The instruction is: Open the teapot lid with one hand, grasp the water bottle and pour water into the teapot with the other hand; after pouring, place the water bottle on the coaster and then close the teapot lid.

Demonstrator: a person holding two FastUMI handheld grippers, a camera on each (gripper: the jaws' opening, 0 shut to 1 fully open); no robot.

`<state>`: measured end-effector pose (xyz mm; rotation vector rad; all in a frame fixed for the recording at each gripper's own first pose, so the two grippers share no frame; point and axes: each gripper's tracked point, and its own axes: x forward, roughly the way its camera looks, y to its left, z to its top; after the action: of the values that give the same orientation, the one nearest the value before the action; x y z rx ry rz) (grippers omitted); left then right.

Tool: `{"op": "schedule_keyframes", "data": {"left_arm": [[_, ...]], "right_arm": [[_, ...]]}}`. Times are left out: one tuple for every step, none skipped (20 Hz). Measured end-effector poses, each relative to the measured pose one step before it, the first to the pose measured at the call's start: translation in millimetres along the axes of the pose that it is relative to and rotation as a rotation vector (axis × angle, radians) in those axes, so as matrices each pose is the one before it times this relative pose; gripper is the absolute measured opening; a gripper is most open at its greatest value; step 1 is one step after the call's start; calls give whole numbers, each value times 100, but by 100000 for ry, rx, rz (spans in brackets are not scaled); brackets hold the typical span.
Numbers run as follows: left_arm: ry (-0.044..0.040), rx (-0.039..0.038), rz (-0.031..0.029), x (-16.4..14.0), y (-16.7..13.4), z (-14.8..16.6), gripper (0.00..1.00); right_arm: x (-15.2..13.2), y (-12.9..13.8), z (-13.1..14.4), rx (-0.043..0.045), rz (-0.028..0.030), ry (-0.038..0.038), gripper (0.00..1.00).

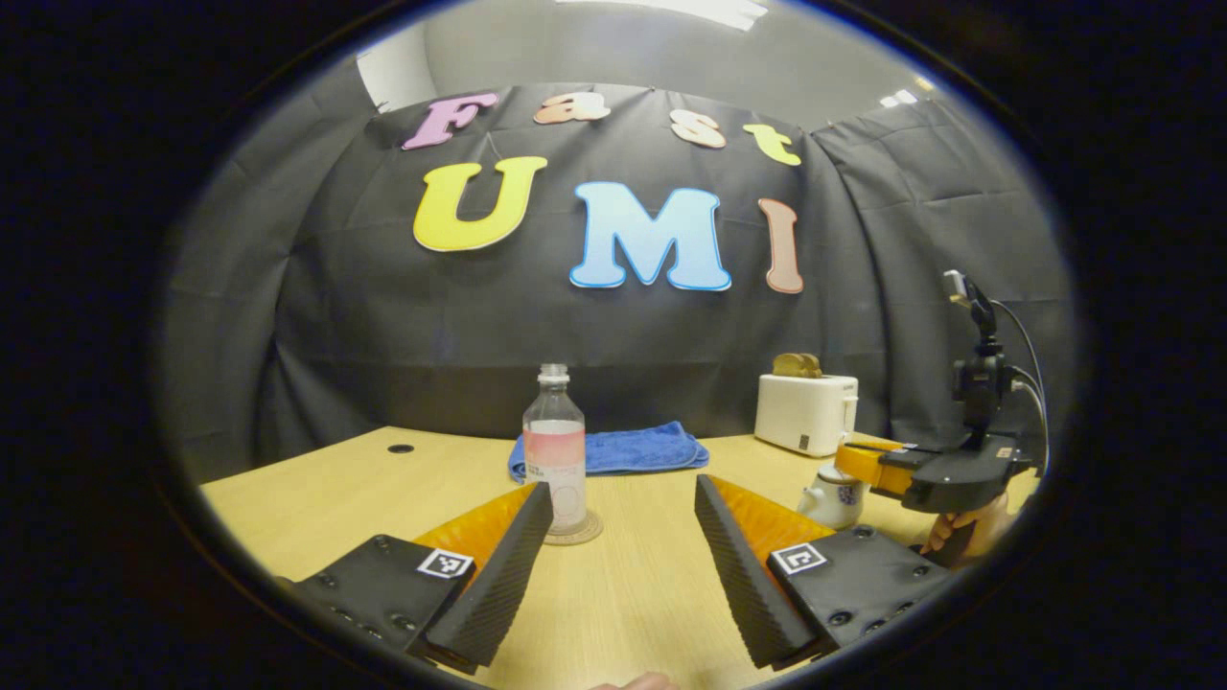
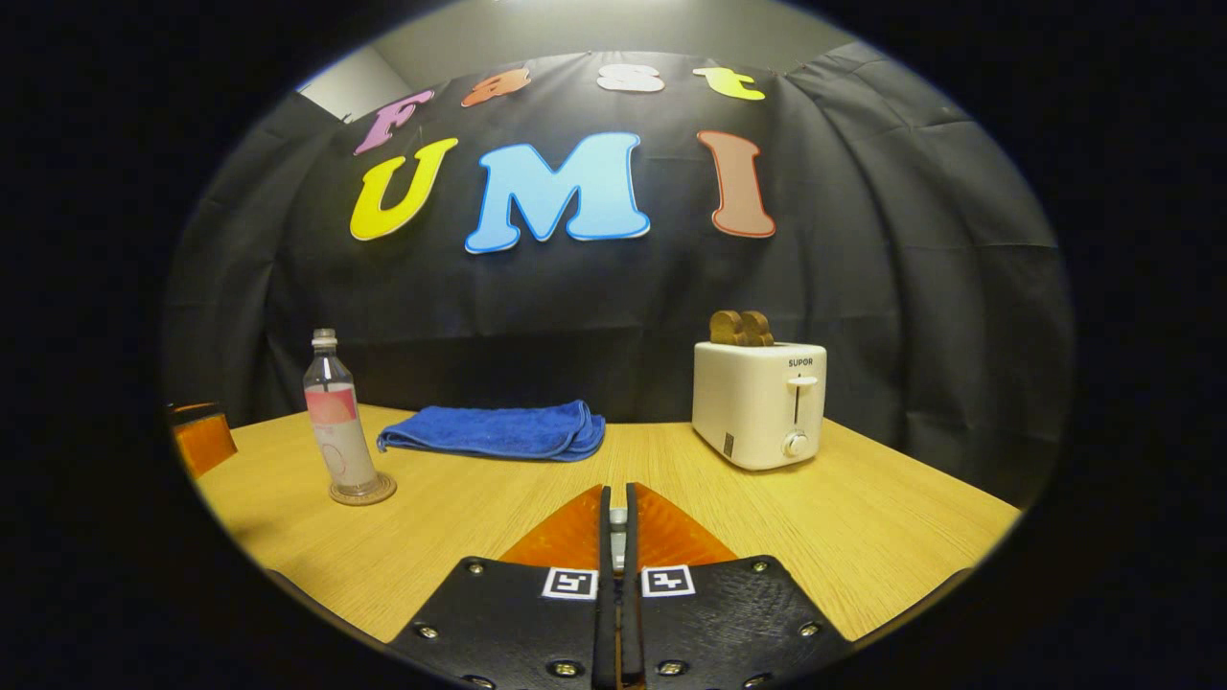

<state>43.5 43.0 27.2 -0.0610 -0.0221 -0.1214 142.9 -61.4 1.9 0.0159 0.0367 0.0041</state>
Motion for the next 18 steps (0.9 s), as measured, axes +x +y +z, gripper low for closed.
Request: {"op": "schedule_keyframes", "data": {"left_arm": [[-170,-239,-144,-141,-34,163,100],[-82,92,176,-171,37,10,100],[-221,208,322,-26,60,-104,100],[-69,183,32,2,15,107,100],[-70,-76,75,-21,-75,60,100],[-271,-53,-129,11,-27,42,100],[-99,156,271,-40,48,-40,100],[229,160,317,-84,36,-79,100],[103,-198,285,-125,60,-51,100],[153,-233,220,-99,-65,-44,100],[-307,266,712,-224,121,-115,100],[-687,905,663,-279,36,191,100],[-439,868,362,-168,-102,81,100],[-266,546,294,-204,-186,-19,100],[-53,138,154,-223,-189,27,100],[6,-302,269,-92,-178,-110,100],[156,-622,19,-280,-292,-181,100],[176,-341,249,-381,-348,-412,100]], "right_arm": [[133,-98,-160,-53,-323,241,2],[-75,77,69,-695,-283,1058,2],[-157,111,-158,-560,-55,979,3],[-197,135,-50,-396,361,22,7],[-39,83,98,-103,442,-93,10],[15,-192,-41,244,-478,173,10],[-317,-16,319,337,74,-904,12],[-341,-297,741,-623,-1323,-2093,28],[-477,-306,585,-157,-920,-1577,36],[-966,39,356,577,487,-1053,37],[-1114,393,95,-643,830,-61,48],[-1321,21,70,-2307,-837,588,50],[-1122,56,-92,-1581,-595,832,50],[-1111,240,-184,-913,-190,1126,50],[-1105,391,-189,110,160,1212,50],[-1030,559,-203,1099,871,823,50],[-901,590,-121,1469,825,113,50],[-671,396,-94,990,18,-403,50]]}}
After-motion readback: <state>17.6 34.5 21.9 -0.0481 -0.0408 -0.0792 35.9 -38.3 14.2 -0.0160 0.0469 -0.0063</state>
